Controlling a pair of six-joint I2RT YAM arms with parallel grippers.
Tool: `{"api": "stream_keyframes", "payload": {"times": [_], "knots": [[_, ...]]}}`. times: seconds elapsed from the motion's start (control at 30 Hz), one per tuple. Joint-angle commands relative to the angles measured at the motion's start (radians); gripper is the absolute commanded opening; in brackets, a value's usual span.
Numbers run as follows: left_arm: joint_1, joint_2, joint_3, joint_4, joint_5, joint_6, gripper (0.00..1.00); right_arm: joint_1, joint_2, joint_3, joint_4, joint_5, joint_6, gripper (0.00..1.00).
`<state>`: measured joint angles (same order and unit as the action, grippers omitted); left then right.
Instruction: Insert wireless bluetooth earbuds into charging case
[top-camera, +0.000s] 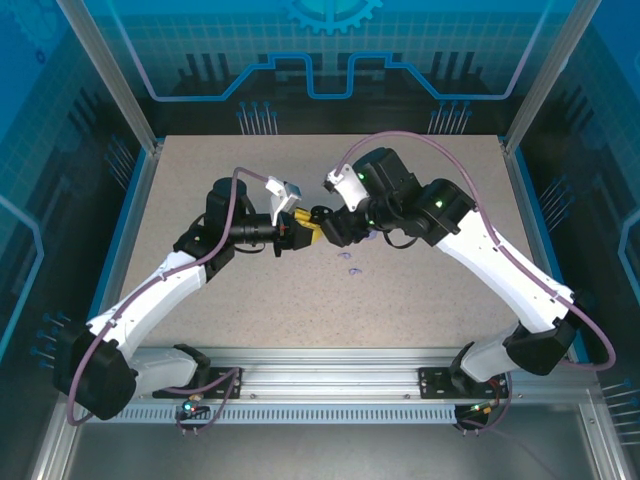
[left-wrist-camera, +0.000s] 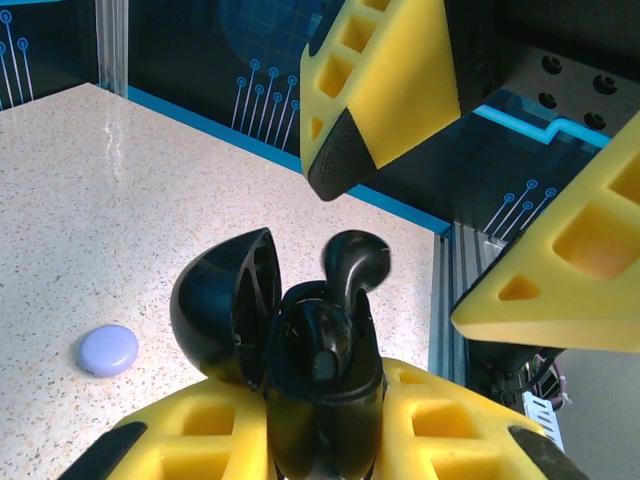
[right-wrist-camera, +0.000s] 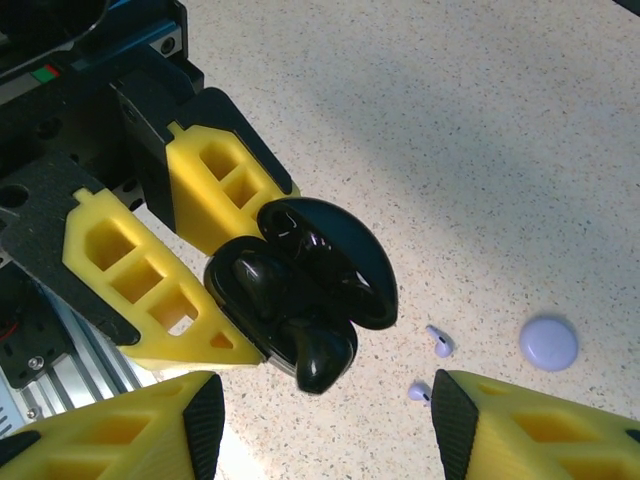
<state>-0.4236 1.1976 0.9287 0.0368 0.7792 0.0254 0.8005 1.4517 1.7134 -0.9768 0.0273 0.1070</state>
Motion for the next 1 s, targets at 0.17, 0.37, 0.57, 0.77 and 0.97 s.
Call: {"api": "stream_keyframes", "payload": {"times": [0.17, 0.37, 0.57, 0.77, 0.97], "knots": [[0.000, -0.014, 0.015, 0.029, 0.014, 0.000, 0.19, 0.005, -0.037, -0.016, -0.016, 0.073, 0.004, 0.60], [0.000, -0.018, 0.011, 0.030, 0.025, -0.001, 0.19, 0.002, -0.042, -0.016, -0.014, 0.060, 0.007, 0.60], [0.000, -0.017, 0.006, 0.034, 0.060, 0.006, 0.19, -0.033, -0.088, -0.062, 0.052, 0.046, 0.051, 0.60], [0.000, -0.023, 0.010, 0.031, 0.101, 0.020, 0.19, -0.139, -0.124, -0.148, 0.118, -0.027, 0.118, 0.60], [-0.007, -0.030, 0.023, 0.030, 0.136, 0.028, 0.19, -0.219, -0.112, -0.216, 0.160, -0.146, 0.156, 0.58]]}}
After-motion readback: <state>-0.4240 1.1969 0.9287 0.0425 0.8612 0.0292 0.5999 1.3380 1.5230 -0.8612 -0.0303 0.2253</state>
